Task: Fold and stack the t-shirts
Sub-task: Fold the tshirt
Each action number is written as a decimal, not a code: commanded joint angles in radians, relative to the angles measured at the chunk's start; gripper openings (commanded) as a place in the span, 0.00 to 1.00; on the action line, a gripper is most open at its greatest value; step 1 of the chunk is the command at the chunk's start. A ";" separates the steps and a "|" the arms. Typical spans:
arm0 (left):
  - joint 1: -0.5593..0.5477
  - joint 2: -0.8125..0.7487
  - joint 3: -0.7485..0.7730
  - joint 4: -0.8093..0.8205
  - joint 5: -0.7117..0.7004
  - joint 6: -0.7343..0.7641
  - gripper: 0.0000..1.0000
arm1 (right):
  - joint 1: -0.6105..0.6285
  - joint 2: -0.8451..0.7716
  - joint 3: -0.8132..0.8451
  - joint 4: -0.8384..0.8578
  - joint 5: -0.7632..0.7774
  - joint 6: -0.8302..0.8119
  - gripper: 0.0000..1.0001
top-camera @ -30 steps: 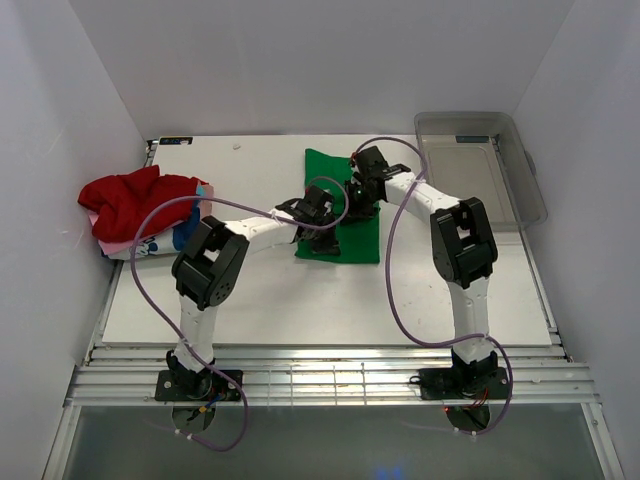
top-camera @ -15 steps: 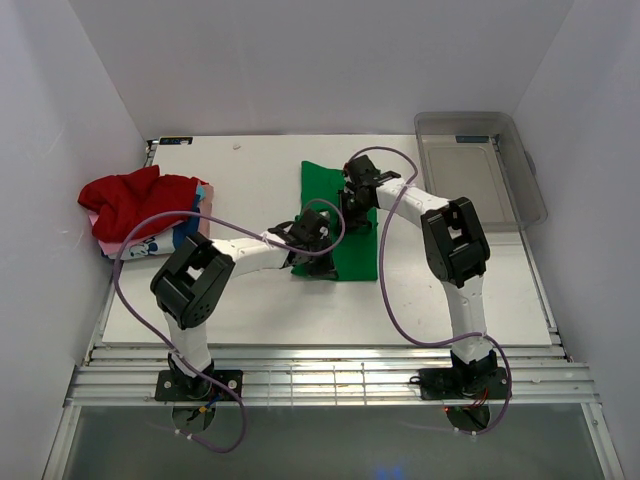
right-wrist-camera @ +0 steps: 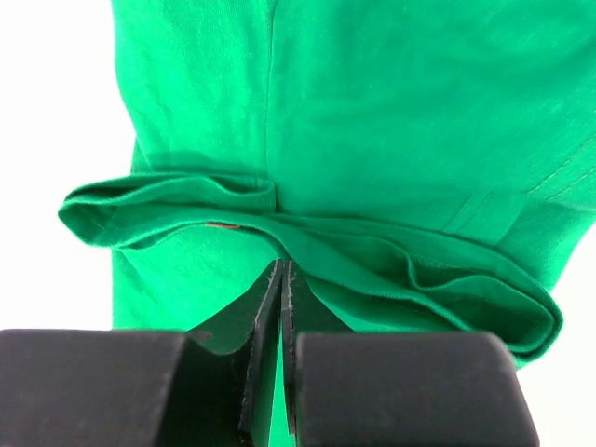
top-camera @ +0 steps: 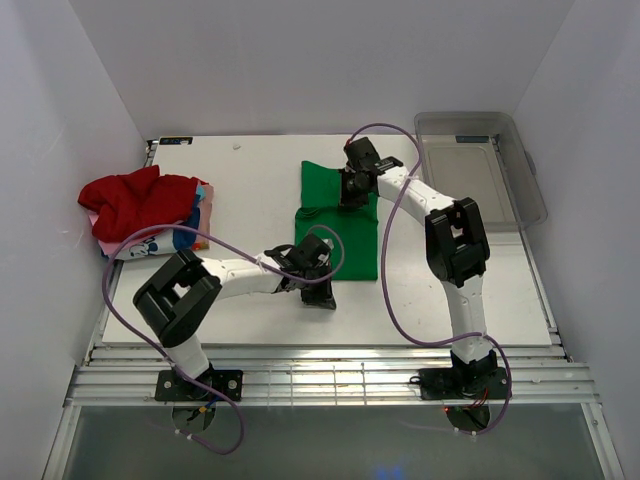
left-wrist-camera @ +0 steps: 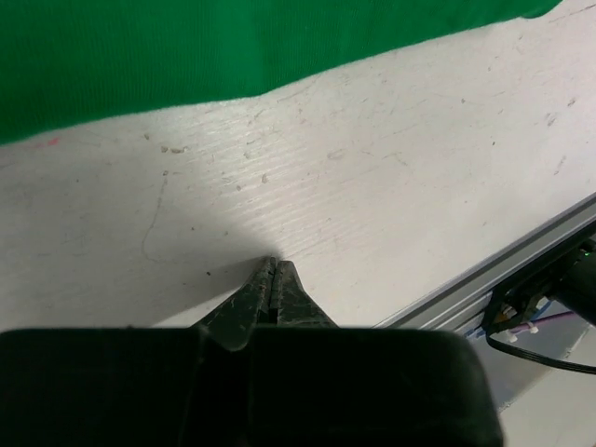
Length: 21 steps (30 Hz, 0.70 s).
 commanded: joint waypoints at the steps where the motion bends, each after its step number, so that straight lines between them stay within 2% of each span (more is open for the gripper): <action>1: -0.009 -0.052 0.033 -0.048 -0.067 0.014 0.00 | 0.000 -0.028 0.041 -0.010 0.041 -0.013 0.08; 5: -0.008 -0.052 0.148 -0.114 -0.167 0.034 0.00 | 0.000 -0.118 -0.031 0.029 0.055 -0.010 0.08; 10: 0.034 -0.101 0.249 -0.212 -0.400 0.065 0.00 | 0.001 -0.230 -0.140 0.023 0.050 -0.024 0.08; 11: 0.049 -0.112 0.252 -0.223 -0.426 0.068 0.00 | 0.004 -0.270 -0.161 0.014 0.053 -0.024 0.10; 13: 0.115 -0.147 0.248 -0.228 -0.448 0.077 0.01 | 0.004 -0.312 -0.242 -0.016 0.059 -0.016 0.23; 14: 0.162 -0.156 0.236 -0.223 -0.448 0.080 0.16 | 0.004 -0.360 -0.279 -0.018 0.062 -0.013 0.30; 15: 0.184 -0.169 0.226 -0.217 -0.443 0.087 0.28 | 0.006 -0.387 -0.316 -0.021 0.065 -0.008 0.42; 16: 0.204 -0.172 0.217 -0.212 -0.431 0.107 0.40 | 0.006 -0.408 -0.355 -0.018 0.065 -0.004 0.46; 17: 0.221 -0.169 0.202 -0.209 -0.426 0.117 0.62 | 0.004 -0.453 -0.425 -0.020 0.099 0.007 0.49; 19: 0.262 -0.147 0.191 -0.202 -0.385 0.144 0.69 | 0.006 -0.493 -0.491 -0.015 0.105 0.018 0.56; 21: 0.287 -0.123 0.180 -0.200 -0.350 0.154 0.71 | 0.006 -0.536 -0.569 -0.013 0.096 0.036 0.62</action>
